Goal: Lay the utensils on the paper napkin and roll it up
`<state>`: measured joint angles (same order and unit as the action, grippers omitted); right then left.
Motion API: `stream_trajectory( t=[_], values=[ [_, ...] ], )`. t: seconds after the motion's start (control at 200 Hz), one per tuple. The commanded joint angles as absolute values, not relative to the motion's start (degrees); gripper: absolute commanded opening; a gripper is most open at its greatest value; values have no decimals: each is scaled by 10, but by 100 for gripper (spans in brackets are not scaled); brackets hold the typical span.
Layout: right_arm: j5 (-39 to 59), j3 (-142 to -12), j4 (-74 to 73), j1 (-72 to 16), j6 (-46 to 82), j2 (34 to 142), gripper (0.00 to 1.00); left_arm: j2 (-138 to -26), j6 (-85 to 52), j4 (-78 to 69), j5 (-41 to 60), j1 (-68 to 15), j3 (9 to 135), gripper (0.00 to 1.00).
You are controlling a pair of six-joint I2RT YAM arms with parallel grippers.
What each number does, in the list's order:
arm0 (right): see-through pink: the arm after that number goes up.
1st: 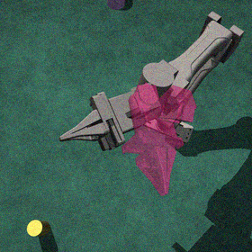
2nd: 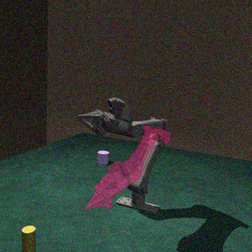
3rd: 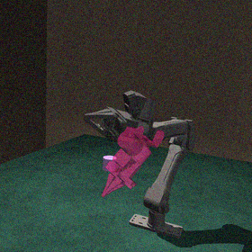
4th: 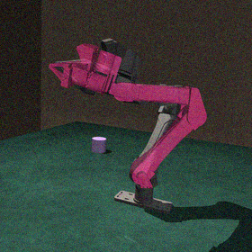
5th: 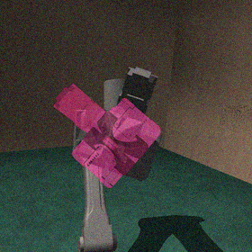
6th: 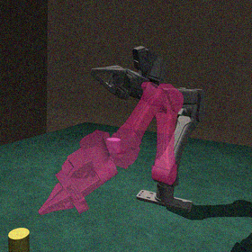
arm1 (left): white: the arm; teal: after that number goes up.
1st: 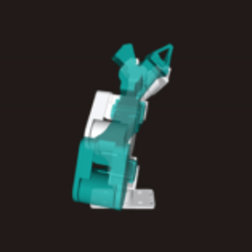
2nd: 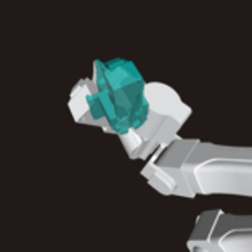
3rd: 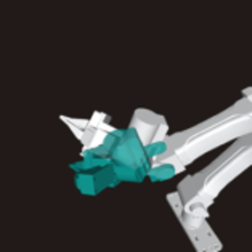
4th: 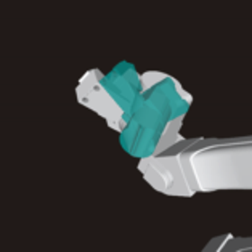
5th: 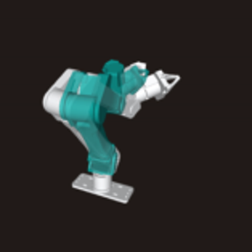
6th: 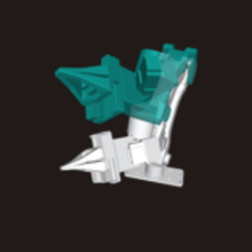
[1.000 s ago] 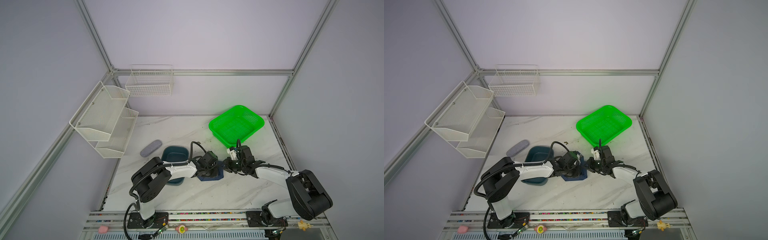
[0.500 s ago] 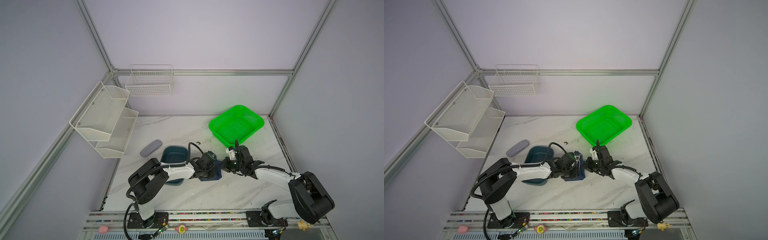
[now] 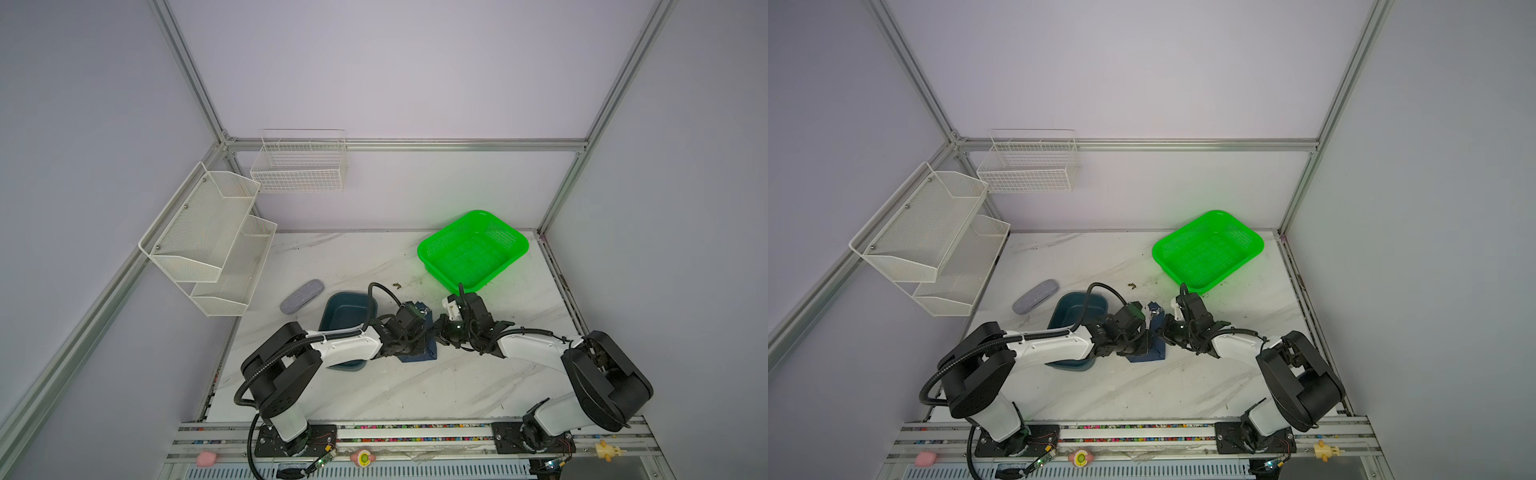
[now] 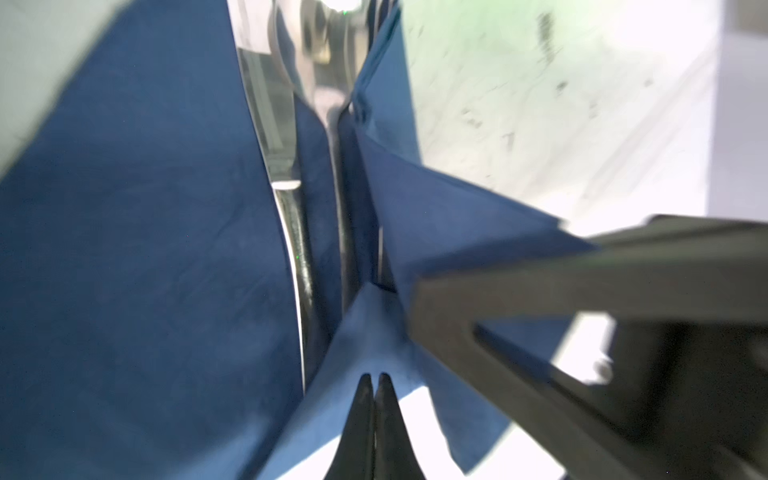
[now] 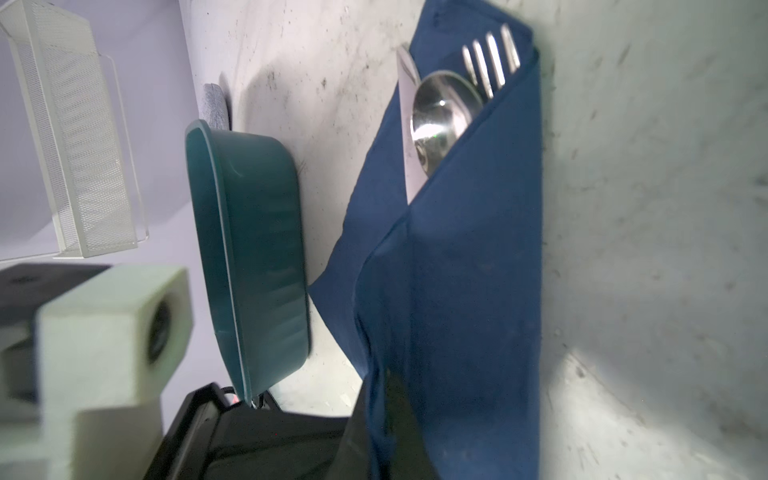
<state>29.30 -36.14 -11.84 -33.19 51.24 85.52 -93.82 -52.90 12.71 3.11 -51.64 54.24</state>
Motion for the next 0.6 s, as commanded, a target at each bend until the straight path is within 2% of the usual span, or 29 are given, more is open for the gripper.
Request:
stream_trajectory(
  t=[0.0, 0.23, 0.595],
  values=[
    [281, -376, -145, -337, 534, 865, 8, -896, -545, 121, 13, -505, 513, 3],
    [291, -393, -154, -348, 531, 897, 13, -854, -558, 86, 52, -478, 486, 13],
    [296, -402, -155, -353, 526, 913, 15, -847, -577, -31, 138, -454, 435, 44]
  ],
)
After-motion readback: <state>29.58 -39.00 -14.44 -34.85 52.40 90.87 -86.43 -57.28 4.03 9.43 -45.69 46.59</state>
